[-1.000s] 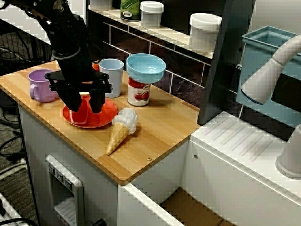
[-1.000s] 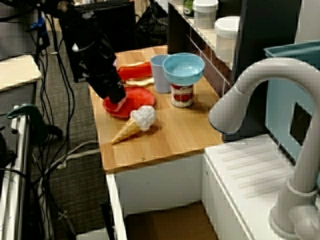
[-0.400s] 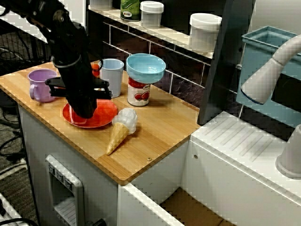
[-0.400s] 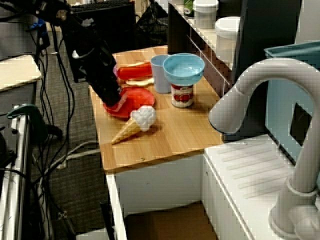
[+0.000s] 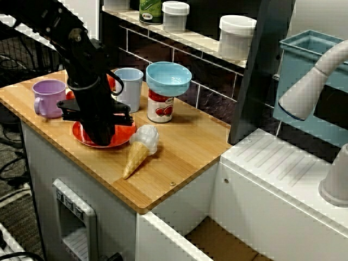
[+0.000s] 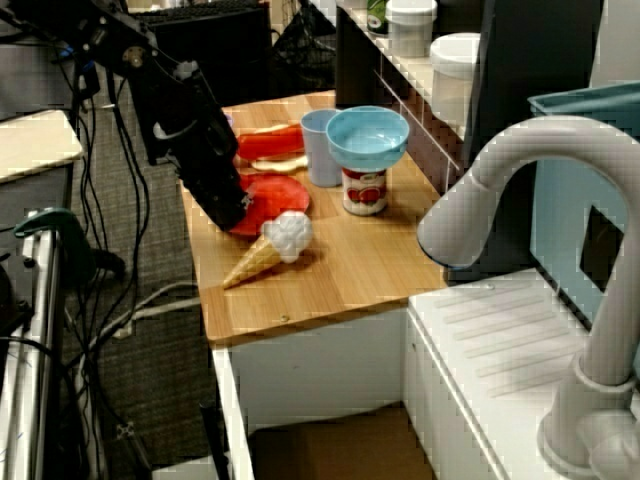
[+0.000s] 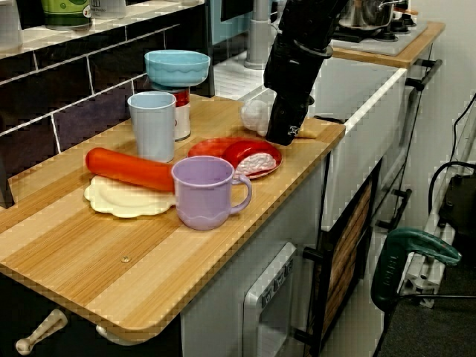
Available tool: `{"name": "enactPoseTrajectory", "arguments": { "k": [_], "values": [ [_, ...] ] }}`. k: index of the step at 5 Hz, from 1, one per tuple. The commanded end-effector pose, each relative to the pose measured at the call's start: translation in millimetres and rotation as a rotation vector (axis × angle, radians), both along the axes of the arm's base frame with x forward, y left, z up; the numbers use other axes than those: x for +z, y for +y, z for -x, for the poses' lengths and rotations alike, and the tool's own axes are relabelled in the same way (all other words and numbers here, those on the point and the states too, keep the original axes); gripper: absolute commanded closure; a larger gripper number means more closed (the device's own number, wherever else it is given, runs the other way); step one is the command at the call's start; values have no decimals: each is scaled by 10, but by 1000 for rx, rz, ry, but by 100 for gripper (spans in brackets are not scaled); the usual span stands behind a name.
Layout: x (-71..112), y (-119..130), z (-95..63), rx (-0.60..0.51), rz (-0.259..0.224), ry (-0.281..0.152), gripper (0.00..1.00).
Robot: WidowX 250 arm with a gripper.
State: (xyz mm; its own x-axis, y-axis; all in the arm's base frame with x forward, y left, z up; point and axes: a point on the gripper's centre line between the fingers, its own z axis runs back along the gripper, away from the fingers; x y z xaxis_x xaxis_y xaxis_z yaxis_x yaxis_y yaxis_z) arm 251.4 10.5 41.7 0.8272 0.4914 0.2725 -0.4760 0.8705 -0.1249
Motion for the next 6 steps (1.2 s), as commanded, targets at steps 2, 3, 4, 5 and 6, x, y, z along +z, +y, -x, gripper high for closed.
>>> {"name": "enactPoseTrajectory", "arguments": {
  "k": [2,3,4,5,6],
  "values": [
    [-10,-173,-355,9,3,-22,100],
    [-22,-293,-430,0,10,-19,100],
    [-25,-369,-487,-7,30,-8,100],
    [-35,-531,-524,-29,41,13,100],
    [-44,-637,-533,-42,39,28,100]
  ]
}}
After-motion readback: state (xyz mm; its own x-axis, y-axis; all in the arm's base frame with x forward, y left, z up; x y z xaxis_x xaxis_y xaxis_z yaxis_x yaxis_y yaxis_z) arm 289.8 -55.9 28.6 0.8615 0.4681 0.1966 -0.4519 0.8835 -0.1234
